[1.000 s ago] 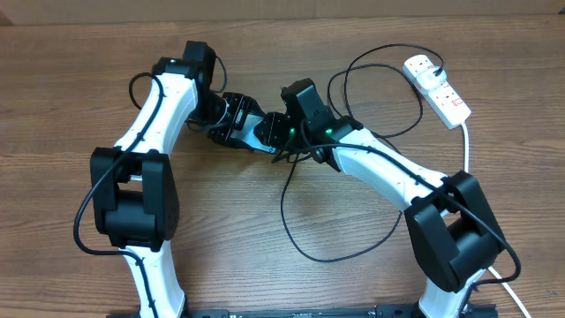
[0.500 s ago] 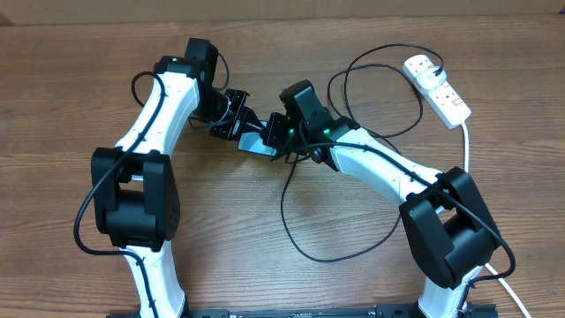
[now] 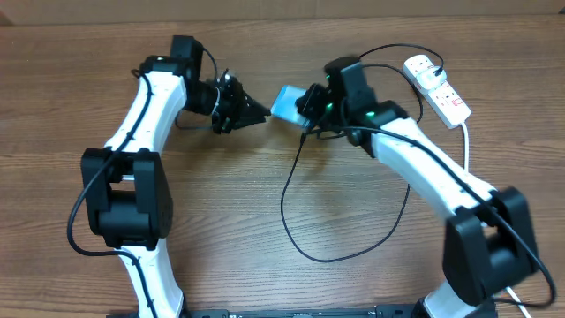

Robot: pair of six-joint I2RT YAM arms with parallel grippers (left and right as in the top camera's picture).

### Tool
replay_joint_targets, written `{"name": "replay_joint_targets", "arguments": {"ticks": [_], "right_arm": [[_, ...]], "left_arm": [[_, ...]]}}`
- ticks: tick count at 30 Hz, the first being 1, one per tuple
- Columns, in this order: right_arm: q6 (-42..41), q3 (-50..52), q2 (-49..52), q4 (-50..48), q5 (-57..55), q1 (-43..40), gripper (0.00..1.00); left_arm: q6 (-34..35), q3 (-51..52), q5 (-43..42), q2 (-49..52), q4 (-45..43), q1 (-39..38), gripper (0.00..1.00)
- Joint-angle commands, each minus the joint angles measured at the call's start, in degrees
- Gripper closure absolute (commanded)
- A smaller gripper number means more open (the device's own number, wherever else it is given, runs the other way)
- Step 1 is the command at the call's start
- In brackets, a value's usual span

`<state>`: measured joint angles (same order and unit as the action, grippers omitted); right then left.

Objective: Plug charger to phone and switch on socket

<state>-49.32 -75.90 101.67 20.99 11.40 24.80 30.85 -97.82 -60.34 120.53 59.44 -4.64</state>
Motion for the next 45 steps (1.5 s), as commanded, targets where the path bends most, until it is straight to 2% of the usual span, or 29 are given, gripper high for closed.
{"name": "replay_joint_targets", "arguments": {"ticks": [1,4,9,13,16,18,22,30,36,45], "right_arm": [[-8.8,-1.2,-5.4,-2.1,-2.0,0.2,0.96],[-16.2,-1.2,-7.1,-5.0,-2.4,0.2,0.96],[-26.0,-1.2,-7.3,-8.2,-3.1,0.2,0.96],[-28.7,-1.2,-7.3,-10.3,-3.9,0.2,0.96],[-28.9,-1.2,-7.3,-12.5,-3.9,0.3,0.96],[-28.9,-1.2,-7.3,-13.1,-3.8,0.3,0.96],[-28.9,-1.2,-7.3,-12.7,-3.4,0.3,0.96],[-31.7,-1.2,-7.3,-12.5,-2.7,2.9,0.96],[-36.1,-1.2,-7.3,-11.3,-8.8,6.8,0.96],[-36.3,-1.2,-7.3,-9.2,-8.8,8.7,0.96]], "left_arm": [[-11.9,-1.0,-21.7,0.2,-3.4,1.1,0.85],[-9.8,-1.0,-29.9,0.2,-9.1,1.3,0.81],[-4.4,-1.0,-30.1,0.2,-13.1,1.3,0.74],[-0.5,-1.0,-29.0,0.2,-15.0,1.3,0.66],[3.0,-1.0,-26.4,0.2,-16.6,1.3,0.55],[4.6,-1.0,-24.5,0.2,-16.7,1.3,0.52],[9.4,-1.0,-21.6,0.2,-18.4,1.3,0.53],[27.9,-1.0,-16.2,0.2,-32.8,0.7,0.56],[31.7,-1.0,-14.4,0.2,-36.0,-0.8,0.6],[37.2,-1.0,-13.0,0.2,-39.7,-1.3,0.64]]}}
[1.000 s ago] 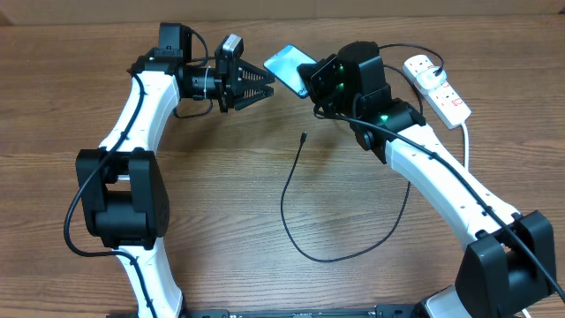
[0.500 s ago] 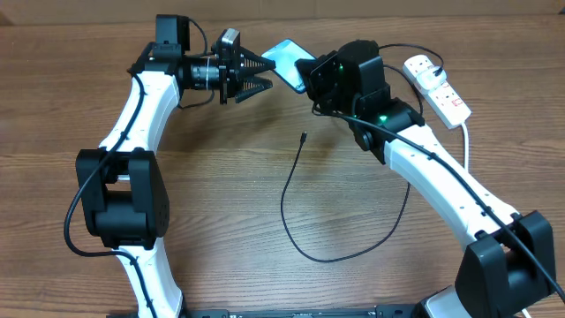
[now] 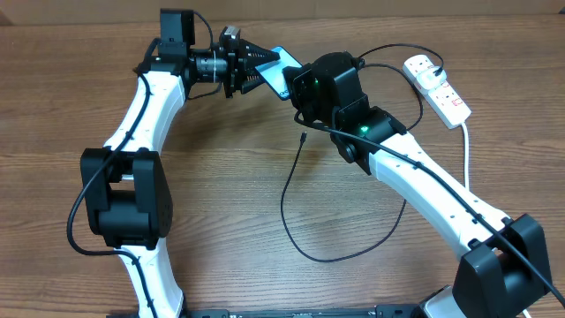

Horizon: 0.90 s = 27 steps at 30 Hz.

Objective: Plug charger to phone and switch on socket

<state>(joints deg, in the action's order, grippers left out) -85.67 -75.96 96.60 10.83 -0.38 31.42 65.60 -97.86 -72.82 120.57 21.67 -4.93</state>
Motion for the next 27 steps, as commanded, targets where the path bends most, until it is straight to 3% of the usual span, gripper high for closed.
{"name": "replay_joint_targets", "arguments": {"ticks": [1,5,12,18,23,27], "right_arm": [[-0.2,-1.2,-2.2,0.9,3.0,2.0,0.96],[-1.4,-1.2,-2.2,0.9,3.0,2.4,0.96],[-4.3,-1.2,-2.2,0.9,3.0,4.0,0.96],[-7.4,-1.2,-2.2,0.8,7.7,3.9,0.96],[-7.4,-1.2,-2.2,0.8,10.8,4.0,0.96],[-7.4,-1.2,-2.2,0.8,11.0,4.0,0.96]], "left_arm": [[2.9,-1.0,-0.7,0.2,-2.3,-1.4,0.65],[5.0,-1.0,-0.7,0.2,-2.8,-2.3,0.71],[11.6,-1.0,-2.6,0.2,-12.5,-3.7,0.75],[12.8,-1.0,-3.7,0.2,-14.7,-4.1,0.86],[12.8,-1.0,-3.1,0.2,-15.1,-4.0,0.89],[13.2,-1.0,-3.0,0.2,-17.1,-4.0,0.83]]}}
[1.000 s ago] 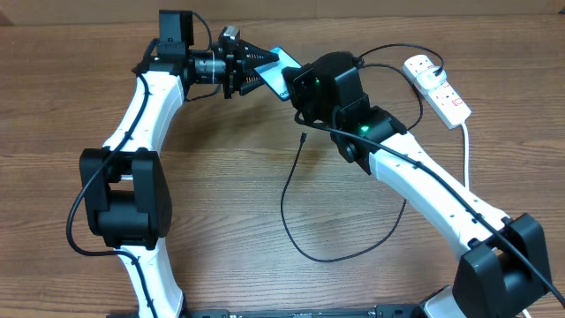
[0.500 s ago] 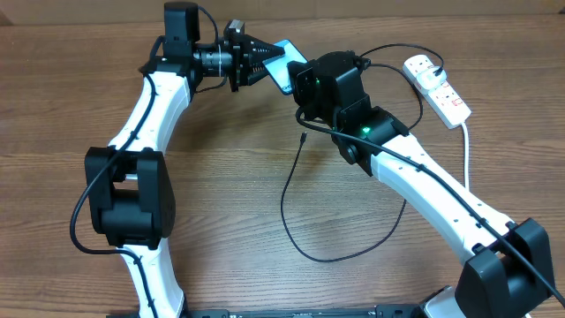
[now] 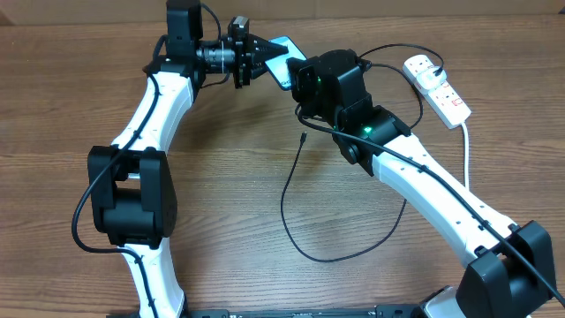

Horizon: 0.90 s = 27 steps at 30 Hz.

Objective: Plug charger to phone and switch on socket

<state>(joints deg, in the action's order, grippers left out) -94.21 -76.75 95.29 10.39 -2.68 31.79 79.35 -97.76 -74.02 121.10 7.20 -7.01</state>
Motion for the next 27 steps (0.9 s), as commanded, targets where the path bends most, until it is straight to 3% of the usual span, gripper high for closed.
{"name": "replay_joint_targets", "arguments": {"ticks": [1,5,9,10,11,18,19,21,24,27], "right_arm": [[1.2,-0.4,-0.9,1.3,13.3,3.7,0.96],[1.2,-0.4,-0.9,1.2,13.2,3.9,0.96],[1.2,-0.4,-0.9,1.3,13.2,3.9,0.96],[1.2,-0.4,-0.9,1.3,13.2,3.9,0.96],[1.2,-0.4,-0.9,1.3,13.2,3.9,0.96],[5.6,-0.4,-0.9,1.3,11.0,3.9,0.96],[6.6,-0.4,-0.9,1.3,10.6,3.9,0.93],[10.8,-0.4,-0.9,1.3,8.9,3.9,0.75],[18.0,-0.4,-0.9,1.2,6.2,3.8,0.7],[25.6,-0.4,-0.9,1.3,2.9,3.8,0.53]], "left_arm": [[0.7,-1.1,-1.8,-0.3,-3.3,-2.0,0.8],[2.6,-1.1,-1.6,-0.3,-3.2,-2.0,0.78],[2.5,-1.1,-1.6,-0.3,-3.2,-2.4,0.84],[2.0,-1.1,-1.6,-0.3,-3.2,-2.5,0.93],[1.0,-1.1,-1.3,-0.3,-3.2,-2.4,0.96],[-5.0,-1.1,4.8,-0.3,-3.2,-2.3,0.96],[-6.3,-1.1,5.4,-0.3,-3.1,-2.2,0.96],[-8.9,-1.1,6.3,-0.3,-3.1,-1.8,0.96],[-11.0,-1.1,6.8,-0.3,-2.9,-0.9,0.96],[-12.1,-1.1,6.7,-0.3,-2.5,0.0,0.96]]}}
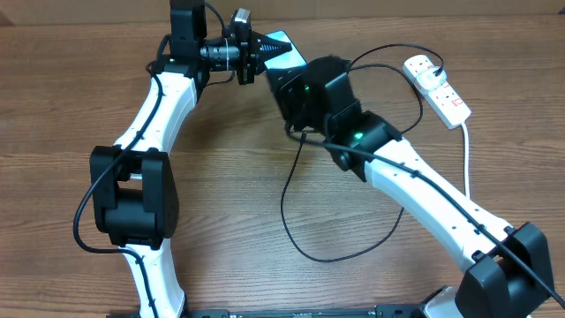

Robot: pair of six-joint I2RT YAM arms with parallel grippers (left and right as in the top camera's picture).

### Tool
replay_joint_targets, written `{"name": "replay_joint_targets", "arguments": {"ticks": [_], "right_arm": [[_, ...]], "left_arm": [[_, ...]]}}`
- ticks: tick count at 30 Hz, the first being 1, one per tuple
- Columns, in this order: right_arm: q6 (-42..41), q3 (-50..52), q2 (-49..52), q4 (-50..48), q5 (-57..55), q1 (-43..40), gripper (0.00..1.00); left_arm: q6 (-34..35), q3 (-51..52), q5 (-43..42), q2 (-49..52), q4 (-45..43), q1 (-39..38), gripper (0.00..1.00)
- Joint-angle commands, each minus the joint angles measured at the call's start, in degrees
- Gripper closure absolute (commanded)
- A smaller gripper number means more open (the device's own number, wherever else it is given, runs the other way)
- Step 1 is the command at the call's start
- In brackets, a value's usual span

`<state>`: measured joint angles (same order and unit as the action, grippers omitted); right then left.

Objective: Plug charger to phone and switch on socket

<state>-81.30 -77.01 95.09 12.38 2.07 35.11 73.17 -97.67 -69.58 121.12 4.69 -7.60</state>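
In the overhead view a light blue phone [285, 50] is raised at the back of the table, its left end between the fingers of my left gripper [266, 48], which is shut on it. My right gripper [290, 95] sits just below and right of the phone, apart from it; its fingers are hidden under the wrist housing. The black charger cable [285, 203] loops over the table, and its free end runs up under the right wrist, where the plug is hidden. The white socket strip [439, 87] lies at the back right with a plug in it.
The wooden table [71, 106] carries the cable's wide loop across its middle. A second black lead arcs from the right arm towards the socket strip. The table's far edge runs just behind the phone and the left wrist.
The right gripper has moved down and left, away from the phone and over the cable's free end. The left gripper with the phone has shifted slightly back.
At first the right gripper held the phone mid-table with the left gripper's tips beside it. Then both were further back with the phone between them. After that the phone was at the left fingertips, and now the right gripper stands apart from it.
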Motion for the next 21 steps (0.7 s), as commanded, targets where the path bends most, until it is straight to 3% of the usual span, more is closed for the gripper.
{"name": "replay_joint_targets", "arguments": {"ticks": [1,7,16,21], "right_arm": [[16.0,-0.1,-0.7,-0.8,-2.5,0.5,0.46],[26.5,-0.3,-1.1,-1.6,-2.4,-0.8,0.23],[41.4,-0.3,-4.1,4.9,9.5,-3.6,0.19],[42.6,-0.3,-3.9,15.1,8.3,-3.6,0.21]], "left_arm": [[-6.3,-1.2,2.2,-0.4,0.0,1.0,0.96],[-11.0,-1.2,2.1,-0.4,2.5,3.5,0.96],[-12.6,-1.2,1.5,-0.4,4.8,9.7,0.96],[-12.6,-1.2,-1.7,-0.4,5.2,13.8,0.96]]}}
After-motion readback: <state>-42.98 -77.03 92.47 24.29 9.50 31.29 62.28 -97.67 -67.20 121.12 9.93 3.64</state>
